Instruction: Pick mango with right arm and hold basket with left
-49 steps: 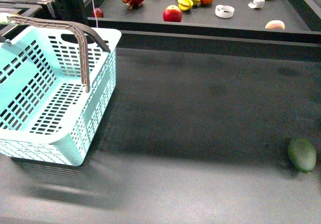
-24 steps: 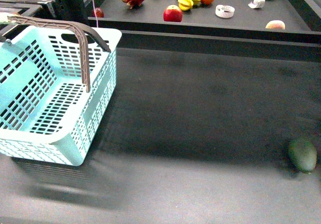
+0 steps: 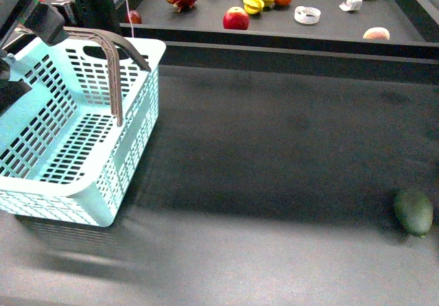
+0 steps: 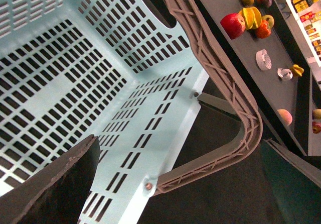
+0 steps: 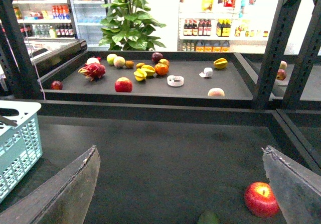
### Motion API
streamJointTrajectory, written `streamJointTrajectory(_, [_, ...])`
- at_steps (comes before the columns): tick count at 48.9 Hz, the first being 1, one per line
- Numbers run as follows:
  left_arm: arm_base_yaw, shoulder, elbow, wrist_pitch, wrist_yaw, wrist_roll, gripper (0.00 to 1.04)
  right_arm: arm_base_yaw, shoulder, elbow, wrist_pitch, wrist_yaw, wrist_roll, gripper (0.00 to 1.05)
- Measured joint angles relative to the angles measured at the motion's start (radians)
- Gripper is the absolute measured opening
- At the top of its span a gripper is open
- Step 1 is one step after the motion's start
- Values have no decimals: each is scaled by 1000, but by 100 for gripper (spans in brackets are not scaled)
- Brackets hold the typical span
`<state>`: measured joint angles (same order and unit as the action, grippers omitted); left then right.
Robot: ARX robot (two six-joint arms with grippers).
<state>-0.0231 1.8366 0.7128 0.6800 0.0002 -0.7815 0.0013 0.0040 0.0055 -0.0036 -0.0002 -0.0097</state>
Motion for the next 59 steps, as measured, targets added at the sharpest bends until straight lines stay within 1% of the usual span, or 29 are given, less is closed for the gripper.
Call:
streamJointTrajectory(16, [33, 137, 190, -27, 26, -114, 99, 0, 0, 0, 0, 0, 0, 97])
streamJointTrajectory(28, [80, 251, 342, -27, 19, -137, 99, 0, 0, 0, 0, 0, 0, 97])
streamJointTrajectory(36, [99, 299, 426, -68, 19, -140, 99, 0, 0, 0, 0, 0, 0, 97])
streamJointTrajectory(37, [100, 304, 433, -74, 21, -140, 96, 0, 0, 0, 0, 0, 0, 97])
streamJointTrajectory(44, [96, 330, 469, -96, 41, -141, 71, 0, 0, 0, 0, 0, 0, 97])
streamJointTrajectory(45, [95, 331, 470, -96, 43, -141, 69, 0, 0, 0, 0, 0, 0, 97])
streamJointTrajectory(53, [82, 343, 491, -121, 45, -140, 41, 0, 0, 0, 0, 0, 0, 97])
streamJointTrajectory(54, [80, 344, 491, -125, 44, -141, 35, 0, 0, 0, 0, 0, 0, 97])
streamJointTrajectory(57, [76, 344, 491, -125, 48, -180, 27, 0, 0, 0, 0, 0, 0, 97])
streamJointTrajectory(59, [74, 341, 488, -125, 48, -196, 23, 0, 0, 0, 0, 0, 0, 97])
